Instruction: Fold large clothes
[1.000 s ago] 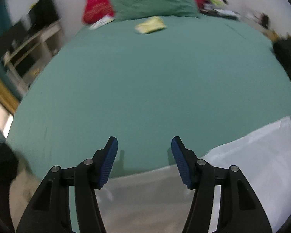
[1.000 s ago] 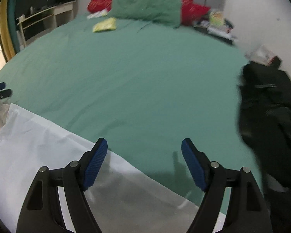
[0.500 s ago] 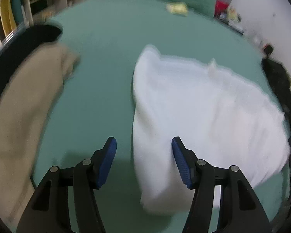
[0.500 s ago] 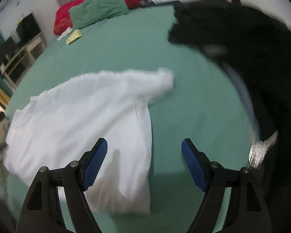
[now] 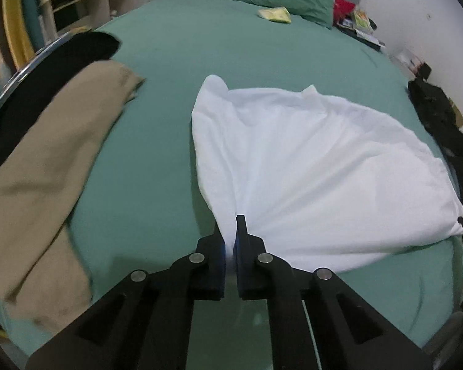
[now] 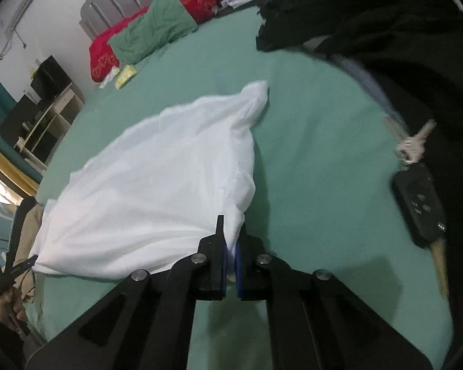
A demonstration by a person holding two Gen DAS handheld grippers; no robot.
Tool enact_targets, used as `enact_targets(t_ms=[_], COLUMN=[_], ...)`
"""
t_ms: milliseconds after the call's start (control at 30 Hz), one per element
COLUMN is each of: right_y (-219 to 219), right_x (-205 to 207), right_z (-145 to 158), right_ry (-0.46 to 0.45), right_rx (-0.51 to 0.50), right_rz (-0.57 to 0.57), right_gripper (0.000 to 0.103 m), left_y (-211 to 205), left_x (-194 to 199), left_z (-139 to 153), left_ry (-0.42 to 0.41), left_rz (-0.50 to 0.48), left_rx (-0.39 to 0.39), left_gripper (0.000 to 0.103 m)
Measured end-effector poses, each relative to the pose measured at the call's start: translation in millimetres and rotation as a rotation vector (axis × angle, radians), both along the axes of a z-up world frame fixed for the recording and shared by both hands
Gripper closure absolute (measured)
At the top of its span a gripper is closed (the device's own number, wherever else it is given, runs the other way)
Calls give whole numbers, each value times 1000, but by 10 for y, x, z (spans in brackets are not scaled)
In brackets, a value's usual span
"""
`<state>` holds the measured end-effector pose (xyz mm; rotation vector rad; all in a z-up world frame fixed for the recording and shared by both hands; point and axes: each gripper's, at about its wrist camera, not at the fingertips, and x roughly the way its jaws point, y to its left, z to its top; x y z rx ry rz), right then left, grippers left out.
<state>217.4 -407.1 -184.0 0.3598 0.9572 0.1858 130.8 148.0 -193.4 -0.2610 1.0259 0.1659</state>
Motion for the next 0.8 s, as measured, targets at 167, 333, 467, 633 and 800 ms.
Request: enact_targets(t_ms=[167,333,467,633,800], right_y=[-17,-142,-209,-212,-192], right_x=[-349,-737,-917,-825,-758], right_z=[45,-1,-126,-182,114], right_ry=[29,79,153,211,144], right_rx=[-15,-7,-9,-21,-178], right_rz=[6,-12,-23,-36,-91], right_gripper=[100,100,100,94,68], left_y=[-68,-135,-192,-66,112], left_x=[-256,-555,-828,-827,-666], left_z=[-47,31,-33,-153,122], left_ry=[41,53,115,200,136], left_rz=[14,17,-6,10,50], left_rx=[-18,-26,-29,-115,-87], left_gripper=[97,97,97,87,77])
